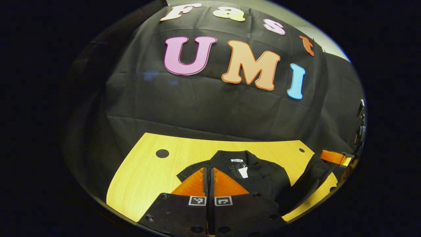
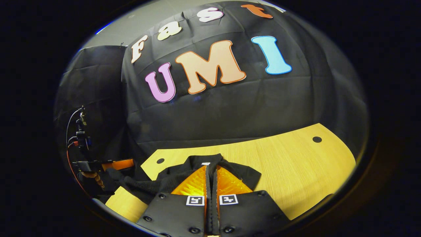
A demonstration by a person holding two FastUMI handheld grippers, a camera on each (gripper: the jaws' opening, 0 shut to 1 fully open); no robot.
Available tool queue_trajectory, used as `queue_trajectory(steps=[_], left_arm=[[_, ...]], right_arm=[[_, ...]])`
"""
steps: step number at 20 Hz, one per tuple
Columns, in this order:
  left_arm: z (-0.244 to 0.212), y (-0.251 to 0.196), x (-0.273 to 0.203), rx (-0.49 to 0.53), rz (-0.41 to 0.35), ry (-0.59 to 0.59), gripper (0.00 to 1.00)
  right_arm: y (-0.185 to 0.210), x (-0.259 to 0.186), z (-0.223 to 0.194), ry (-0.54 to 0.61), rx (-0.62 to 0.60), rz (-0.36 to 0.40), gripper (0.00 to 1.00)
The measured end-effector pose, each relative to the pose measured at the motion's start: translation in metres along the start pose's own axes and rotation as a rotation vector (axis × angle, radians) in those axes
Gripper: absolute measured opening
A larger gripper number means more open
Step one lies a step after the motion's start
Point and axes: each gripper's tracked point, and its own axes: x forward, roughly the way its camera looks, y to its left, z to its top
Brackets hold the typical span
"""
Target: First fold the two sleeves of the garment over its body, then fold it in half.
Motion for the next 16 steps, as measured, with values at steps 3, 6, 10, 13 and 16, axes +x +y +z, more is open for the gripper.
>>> queue_trajectory(steps=[3, 6, 10, 13, 16], left_arm=[[-0.006, 0.011, 0.020, 0.019, 0.011, 0.016, 0.00], [-0.009, 0.037, 0.041, 0.053, 0.103, 0.014, 0.00], [0.020, 0.071, 0.033, 0.135, 0.270, -0.105, 0.98], [0.041, 0.053, 0.007, 0.105, 0.252, -0.159, 0.90], [0.068, 0.033, -0.036, 0.093, 0.242, -0.243, 0.93]], right_arm=[[-0.008, 0.022, 0.006, 0.002, 0.010, -0.033, 0.02], [-0.024, 0.047, 0.008, 0.010, 0.033, -0.101, 0.02], [-0.039, 0.056, 0.014, -0.008, 0.027, -0.226, 0.66], [-0.027, 0.024, 0.032, -0.091, -0.076, -0.234, 0.98], [-0.011, -0.016, 0.043, -0.177, -0.136, -0.215, 0.98]])
